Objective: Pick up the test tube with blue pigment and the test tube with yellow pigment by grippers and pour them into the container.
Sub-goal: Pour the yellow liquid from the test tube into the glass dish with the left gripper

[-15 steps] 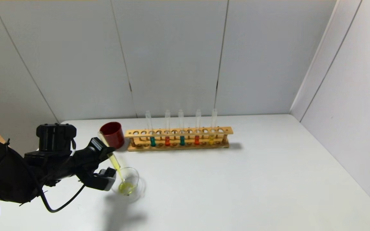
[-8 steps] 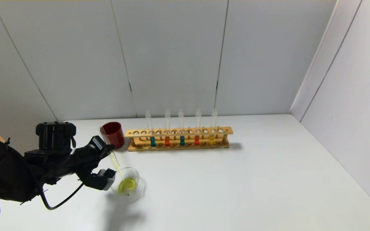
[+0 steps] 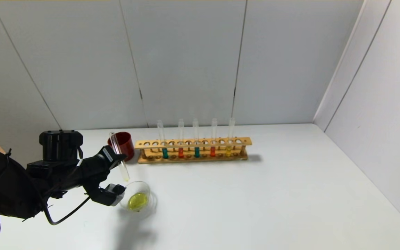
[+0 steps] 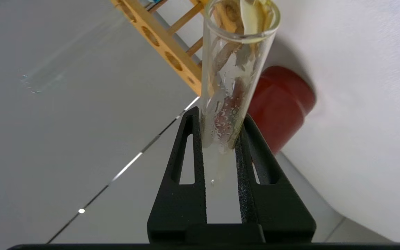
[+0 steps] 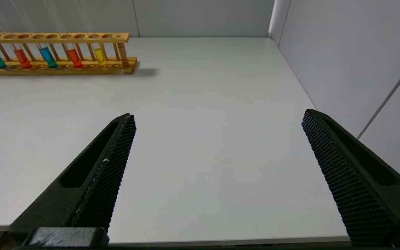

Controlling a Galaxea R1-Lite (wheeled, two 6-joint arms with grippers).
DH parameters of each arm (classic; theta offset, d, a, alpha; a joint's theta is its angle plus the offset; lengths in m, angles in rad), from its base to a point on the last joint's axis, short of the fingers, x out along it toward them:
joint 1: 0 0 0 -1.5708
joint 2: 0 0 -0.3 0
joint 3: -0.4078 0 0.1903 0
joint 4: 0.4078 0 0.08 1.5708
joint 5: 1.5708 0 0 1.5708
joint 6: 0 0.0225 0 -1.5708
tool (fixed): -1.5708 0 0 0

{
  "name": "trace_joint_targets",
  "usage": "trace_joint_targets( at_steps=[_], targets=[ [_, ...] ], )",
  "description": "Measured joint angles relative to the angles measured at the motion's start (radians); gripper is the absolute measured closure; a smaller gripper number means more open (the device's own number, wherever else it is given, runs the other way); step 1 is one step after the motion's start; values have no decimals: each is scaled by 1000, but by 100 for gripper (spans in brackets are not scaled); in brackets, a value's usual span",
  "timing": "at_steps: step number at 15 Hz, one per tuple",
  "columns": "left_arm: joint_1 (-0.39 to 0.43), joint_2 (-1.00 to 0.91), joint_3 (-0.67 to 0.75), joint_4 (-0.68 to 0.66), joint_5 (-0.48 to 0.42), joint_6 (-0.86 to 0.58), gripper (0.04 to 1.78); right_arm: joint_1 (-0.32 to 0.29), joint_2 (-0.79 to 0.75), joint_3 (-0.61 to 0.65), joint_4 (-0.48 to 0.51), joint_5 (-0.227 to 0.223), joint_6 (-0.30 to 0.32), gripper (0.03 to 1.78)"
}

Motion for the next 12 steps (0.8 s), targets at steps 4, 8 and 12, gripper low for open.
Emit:
trace_joint_targets(
  at_steps=[4,8,12],
  targets=[
    [-7,-24,-1,-10,-3,66,151,0,0,0,0,0,0,6],
    [-9,-49,1,-56,-12,138,151,0,0,0,0,0,0,6],
    [-13,-69,6,-66,-11,174,151,0,0,0,0,0,0,6]
  ],
)
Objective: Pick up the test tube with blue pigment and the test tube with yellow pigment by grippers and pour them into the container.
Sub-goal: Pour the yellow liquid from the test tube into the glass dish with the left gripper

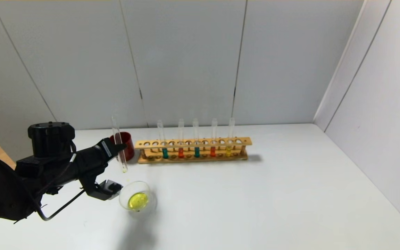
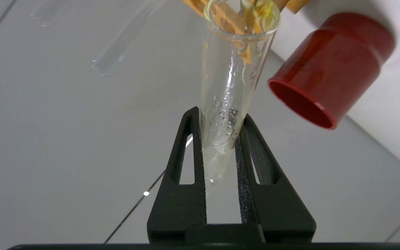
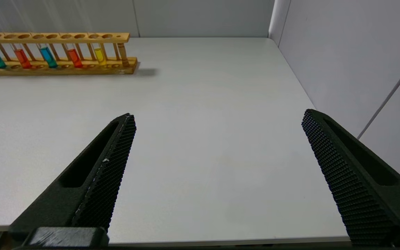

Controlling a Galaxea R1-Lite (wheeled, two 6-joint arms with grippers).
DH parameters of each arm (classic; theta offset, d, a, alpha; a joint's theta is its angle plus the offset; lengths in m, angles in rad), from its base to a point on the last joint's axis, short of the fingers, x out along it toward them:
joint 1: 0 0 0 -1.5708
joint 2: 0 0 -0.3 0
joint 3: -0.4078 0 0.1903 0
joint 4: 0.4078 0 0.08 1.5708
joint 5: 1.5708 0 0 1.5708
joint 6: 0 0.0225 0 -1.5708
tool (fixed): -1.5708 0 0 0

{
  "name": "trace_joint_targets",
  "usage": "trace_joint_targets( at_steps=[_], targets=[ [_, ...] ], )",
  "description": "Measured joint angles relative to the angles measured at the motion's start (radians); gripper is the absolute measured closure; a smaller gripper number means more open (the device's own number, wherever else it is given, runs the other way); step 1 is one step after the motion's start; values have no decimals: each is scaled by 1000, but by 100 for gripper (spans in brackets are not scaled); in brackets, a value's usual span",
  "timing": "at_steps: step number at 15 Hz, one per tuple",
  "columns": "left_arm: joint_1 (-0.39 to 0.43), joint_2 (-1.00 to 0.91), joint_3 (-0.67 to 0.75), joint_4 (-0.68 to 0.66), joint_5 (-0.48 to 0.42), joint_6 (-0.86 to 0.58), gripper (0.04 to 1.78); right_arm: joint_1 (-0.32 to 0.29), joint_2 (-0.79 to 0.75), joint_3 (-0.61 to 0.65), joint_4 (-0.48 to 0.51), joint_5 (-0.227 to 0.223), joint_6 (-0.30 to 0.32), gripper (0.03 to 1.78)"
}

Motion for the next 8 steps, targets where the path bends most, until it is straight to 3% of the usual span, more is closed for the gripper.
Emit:
trace_joint_targets(
  at_steps=[6,8],
  targets=[
    [0,-18,14,-4,17,-10,151,0,0,0,0,0,0,6],
    [0,-30,29,-4,56,-87,151,0,0,0,0,0,0,6]
  ],
)
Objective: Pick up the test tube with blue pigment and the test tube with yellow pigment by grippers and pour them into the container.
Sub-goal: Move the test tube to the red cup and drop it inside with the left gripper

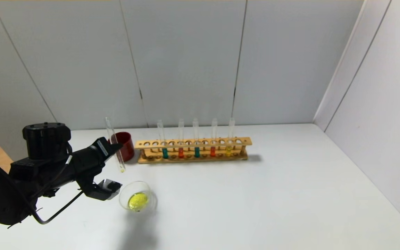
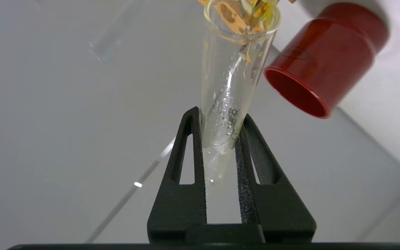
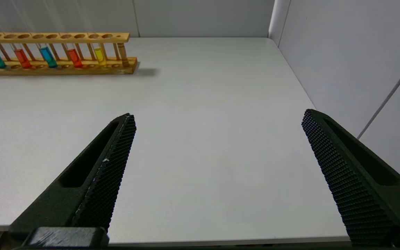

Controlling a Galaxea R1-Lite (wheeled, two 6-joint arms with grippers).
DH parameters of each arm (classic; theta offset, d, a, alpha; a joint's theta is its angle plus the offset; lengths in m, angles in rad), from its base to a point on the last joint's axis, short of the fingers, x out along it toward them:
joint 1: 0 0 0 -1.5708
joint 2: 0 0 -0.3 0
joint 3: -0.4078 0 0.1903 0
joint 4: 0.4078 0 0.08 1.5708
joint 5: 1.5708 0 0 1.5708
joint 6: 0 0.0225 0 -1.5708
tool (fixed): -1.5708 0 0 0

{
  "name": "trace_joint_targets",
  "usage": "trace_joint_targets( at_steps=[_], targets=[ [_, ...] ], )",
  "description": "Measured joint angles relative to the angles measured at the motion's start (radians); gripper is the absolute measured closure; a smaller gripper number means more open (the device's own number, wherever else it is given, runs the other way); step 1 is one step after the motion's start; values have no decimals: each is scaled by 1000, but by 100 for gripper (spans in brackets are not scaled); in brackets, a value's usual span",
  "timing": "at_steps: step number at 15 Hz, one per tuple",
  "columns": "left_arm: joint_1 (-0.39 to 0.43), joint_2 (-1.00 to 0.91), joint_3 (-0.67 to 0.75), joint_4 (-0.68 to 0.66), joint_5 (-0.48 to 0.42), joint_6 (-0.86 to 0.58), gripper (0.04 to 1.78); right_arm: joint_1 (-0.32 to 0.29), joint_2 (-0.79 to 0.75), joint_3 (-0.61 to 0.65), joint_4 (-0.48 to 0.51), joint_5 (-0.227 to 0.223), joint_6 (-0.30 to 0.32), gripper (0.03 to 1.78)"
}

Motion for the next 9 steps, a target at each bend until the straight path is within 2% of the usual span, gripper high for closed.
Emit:
trace_joint_targets(
  at_steps=[2,4,6,8,9],
  targets=[
    [-11,-24,32,-6,85,-180,151,0,0,0,0,0,0,6],
    [-31,-56,46,-27,191,-420,151,0,0,0,0,0,0,6],
    [-43,-105,14,-9,347,-702,151,0,0,0,0,0,0,6],
    [-49,-159,-64,92,481,-975,151,0,0,0,0,0,0,6],
    [-50,-185,-132,178,514,-1116,151,0,0,0,0,0,0,6]
  ],
)
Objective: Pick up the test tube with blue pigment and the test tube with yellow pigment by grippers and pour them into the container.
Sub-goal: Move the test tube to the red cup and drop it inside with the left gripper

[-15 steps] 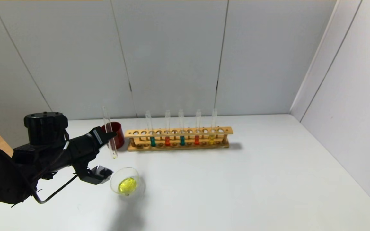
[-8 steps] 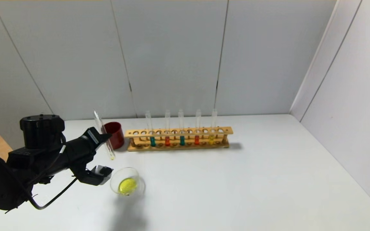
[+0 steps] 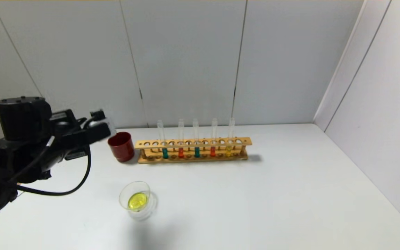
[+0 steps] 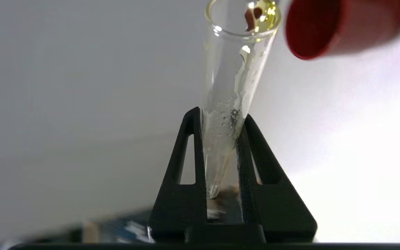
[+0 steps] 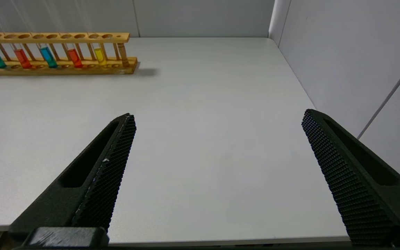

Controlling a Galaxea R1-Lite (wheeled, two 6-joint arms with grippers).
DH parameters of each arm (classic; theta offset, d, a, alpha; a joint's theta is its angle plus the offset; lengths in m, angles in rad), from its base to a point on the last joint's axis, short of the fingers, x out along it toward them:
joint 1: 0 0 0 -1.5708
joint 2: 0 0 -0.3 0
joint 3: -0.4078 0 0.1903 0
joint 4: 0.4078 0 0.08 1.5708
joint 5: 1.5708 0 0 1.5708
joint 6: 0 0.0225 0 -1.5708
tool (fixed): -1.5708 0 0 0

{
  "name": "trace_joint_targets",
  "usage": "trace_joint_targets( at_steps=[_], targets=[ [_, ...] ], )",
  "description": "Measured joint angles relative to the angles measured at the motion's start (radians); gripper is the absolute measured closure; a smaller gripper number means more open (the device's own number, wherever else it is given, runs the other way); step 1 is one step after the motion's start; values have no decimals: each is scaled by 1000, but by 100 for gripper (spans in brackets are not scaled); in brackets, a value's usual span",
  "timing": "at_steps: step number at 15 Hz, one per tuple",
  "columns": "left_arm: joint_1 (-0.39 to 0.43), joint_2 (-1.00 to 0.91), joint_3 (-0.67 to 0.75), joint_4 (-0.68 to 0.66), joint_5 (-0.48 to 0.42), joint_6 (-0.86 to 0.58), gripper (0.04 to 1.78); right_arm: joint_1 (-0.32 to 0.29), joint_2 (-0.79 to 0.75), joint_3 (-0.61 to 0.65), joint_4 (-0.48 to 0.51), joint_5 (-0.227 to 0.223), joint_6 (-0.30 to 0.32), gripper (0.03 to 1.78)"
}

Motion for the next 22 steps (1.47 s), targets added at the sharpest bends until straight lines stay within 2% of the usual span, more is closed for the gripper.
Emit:
trace_joint_targets(
  at_steps=[3,6,8,9,14,19,22],
  targets=[
    [7,-50,-240,300,-13,-396,151,0,0,0,0,0,0,6],
    [34,-66,-356,547,-129,-862,151,0,0,0,0,0,0,6],
    [52,-68,-349,562,-198,-1088,151,0,0,0,0,0,0,6],
    [56,-65,-341,536,-221,-1143,151,0,0,0,0,0,0,6],
    [68,21,-329,414,-257,-1165,151,0,0,0,0,0,0,6],
    [87,227,-362,145,-266,-1160,151,0,0,0,0,0,0,6],
    [90,333,-416,110,-269,-1167,151,0,0,0,0,0,0,6]
  ],
)
